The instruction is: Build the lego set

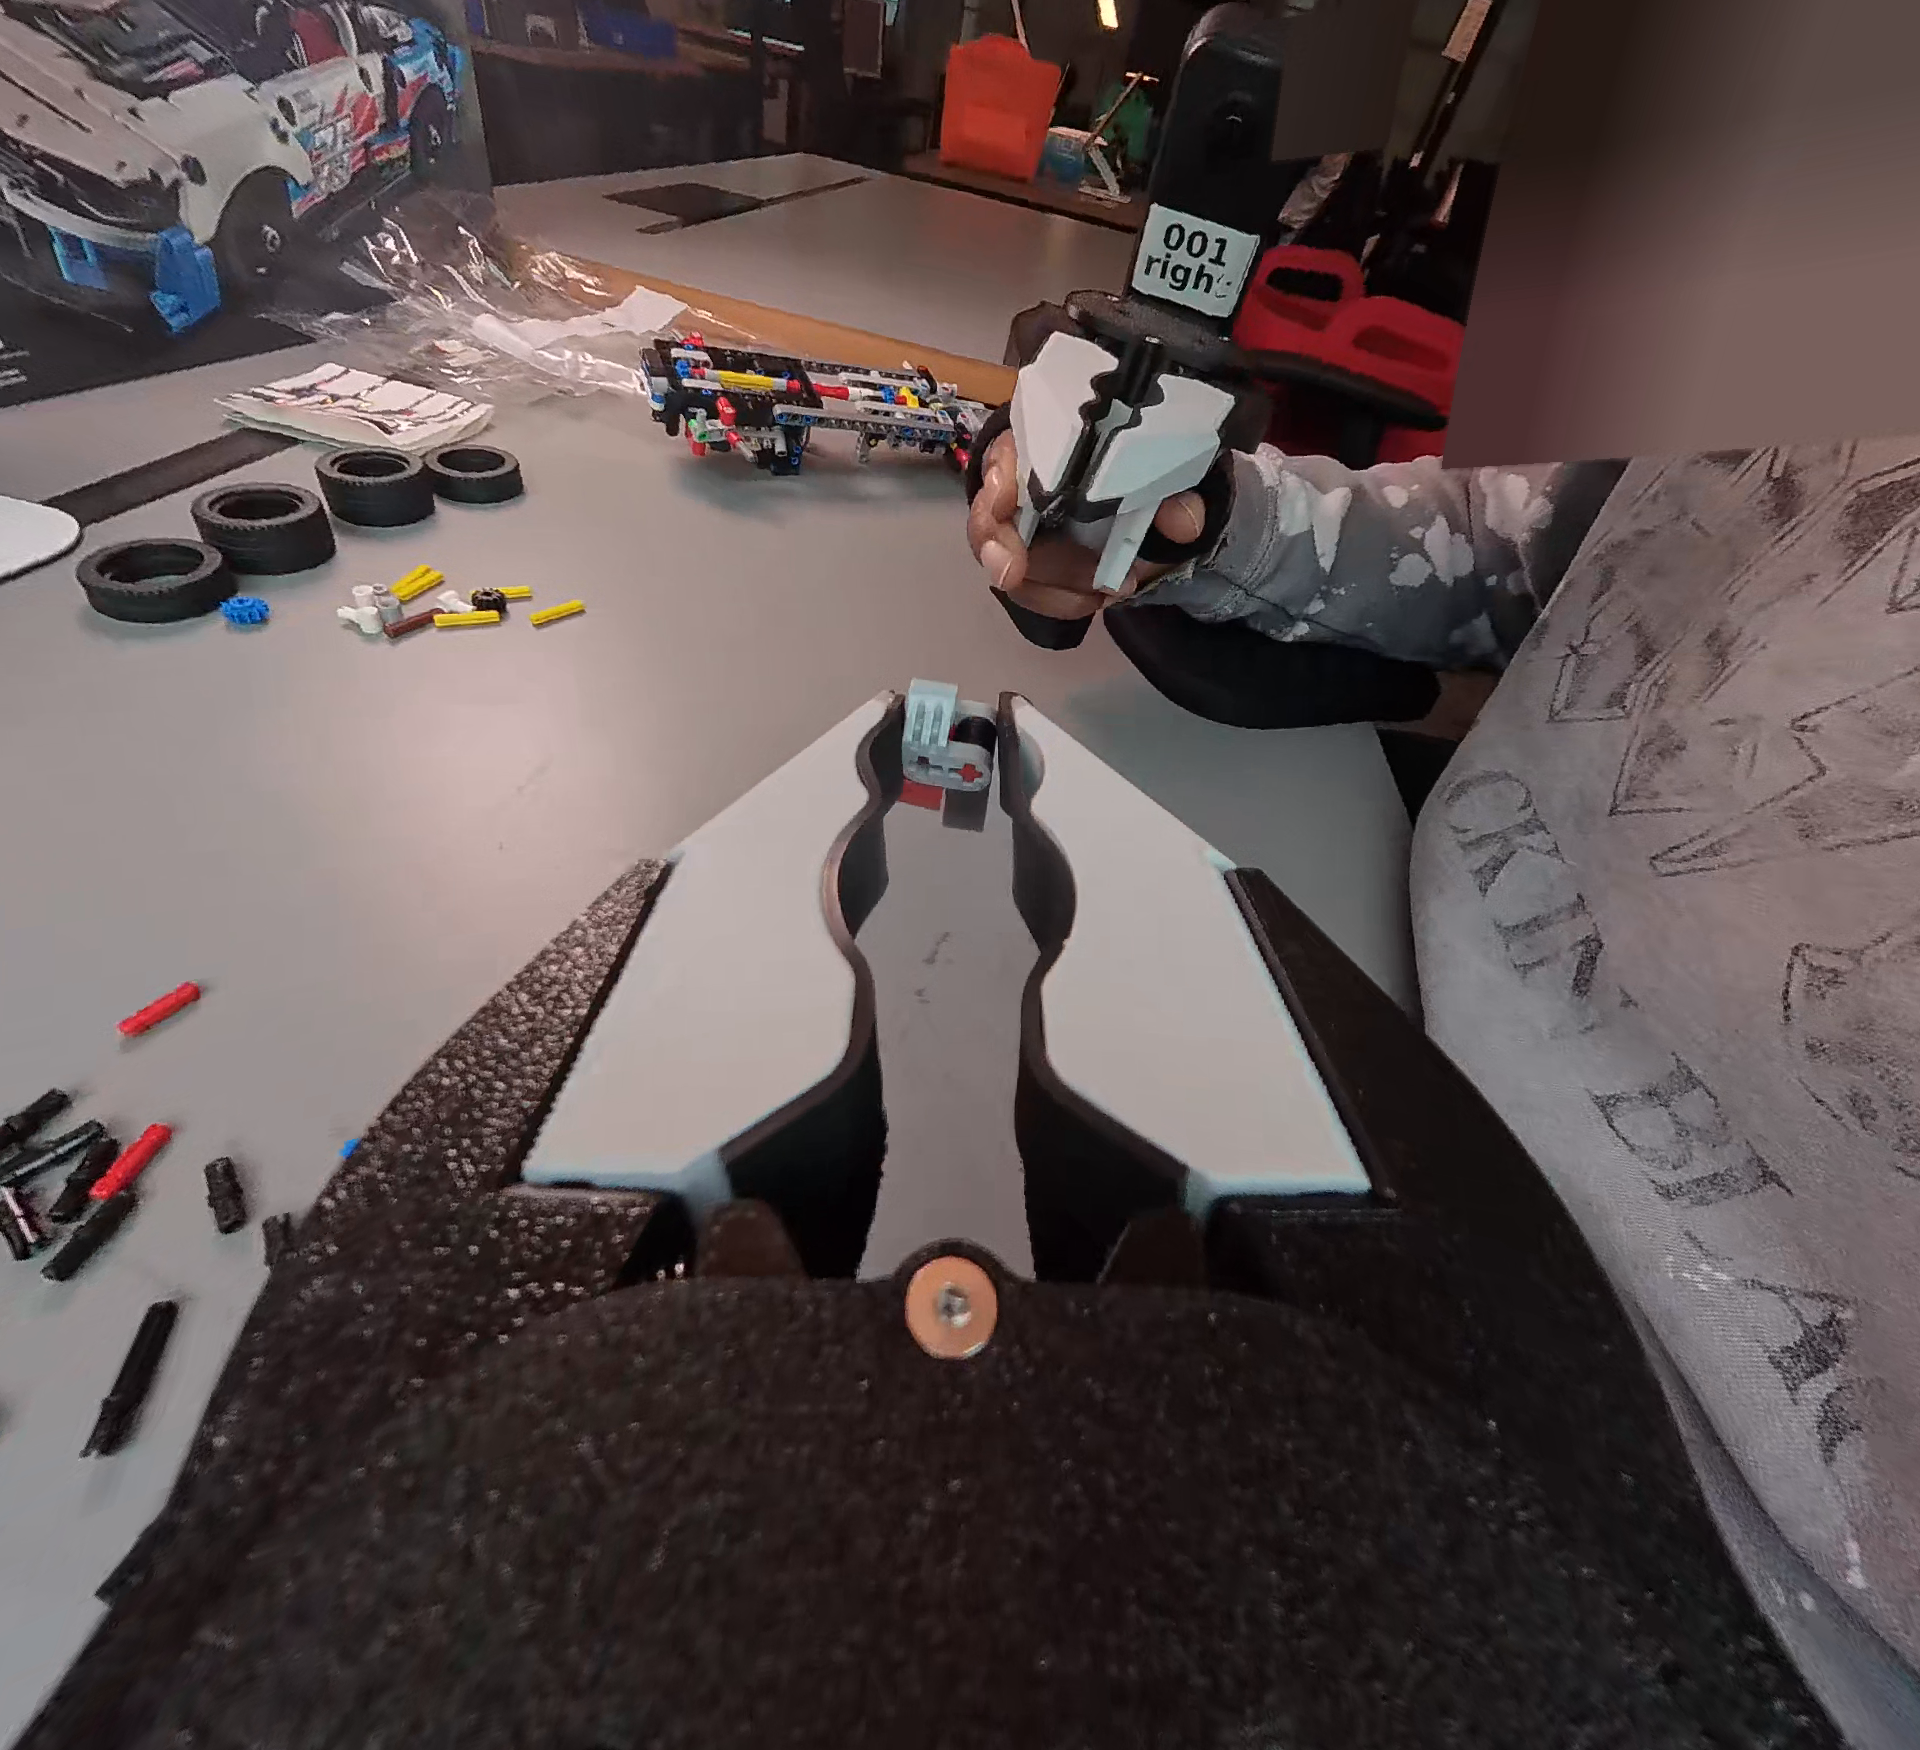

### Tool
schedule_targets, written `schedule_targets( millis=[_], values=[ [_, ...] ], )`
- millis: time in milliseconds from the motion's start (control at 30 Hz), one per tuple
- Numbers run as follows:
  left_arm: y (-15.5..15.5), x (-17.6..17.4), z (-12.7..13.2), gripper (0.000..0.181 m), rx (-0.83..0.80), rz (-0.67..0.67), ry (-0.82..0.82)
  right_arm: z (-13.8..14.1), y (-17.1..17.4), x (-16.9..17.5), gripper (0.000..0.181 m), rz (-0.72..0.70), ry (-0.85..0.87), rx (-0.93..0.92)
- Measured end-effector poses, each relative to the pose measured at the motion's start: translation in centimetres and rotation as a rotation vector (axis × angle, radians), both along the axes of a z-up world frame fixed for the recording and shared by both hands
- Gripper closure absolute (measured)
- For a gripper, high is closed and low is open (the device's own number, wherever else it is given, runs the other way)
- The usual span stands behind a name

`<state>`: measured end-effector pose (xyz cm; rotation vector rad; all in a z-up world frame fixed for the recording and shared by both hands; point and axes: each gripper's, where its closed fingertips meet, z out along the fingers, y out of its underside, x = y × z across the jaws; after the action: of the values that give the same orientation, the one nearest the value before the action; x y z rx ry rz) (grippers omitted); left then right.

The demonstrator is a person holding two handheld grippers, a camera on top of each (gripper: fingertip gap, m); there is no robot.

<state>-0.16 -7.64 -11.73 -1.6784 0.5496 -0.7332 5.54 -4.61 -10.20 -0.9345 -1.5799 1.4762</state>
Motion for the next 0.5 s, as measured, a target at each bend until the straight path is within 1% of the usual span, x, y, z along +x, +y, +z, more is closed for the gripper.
schedule_targets(
  millis=[167, 367, 433, 500],
  values=[
    [0.0, 1.0, -0.7, 0.163, -0.001, -0.01, 0.022, -0.5, -0.8, -0.3, 0.179, 0.004, 0.004, 0.032],
    [-0.1, 1.5, -1.5, 0.163, -0.019, -0.016, 0.067, -1.8, -0.8, -0.7, 0.178, -0.031, -0.02, 0.101],
    [-0.4, 2.0, -2.6, 0.163, -0.073, -0.049, 0.094, -2.4, -0.6, -0.9, 0.178, -0.048, -0.035, 0.12],
    [-0.6, 2.4, -5.6, 0.163, -0.216, -0.071, 0.172, -3.1, -0.4, -1.1, 0.178, -0.058, -0.061, 0.126]
  ],
)
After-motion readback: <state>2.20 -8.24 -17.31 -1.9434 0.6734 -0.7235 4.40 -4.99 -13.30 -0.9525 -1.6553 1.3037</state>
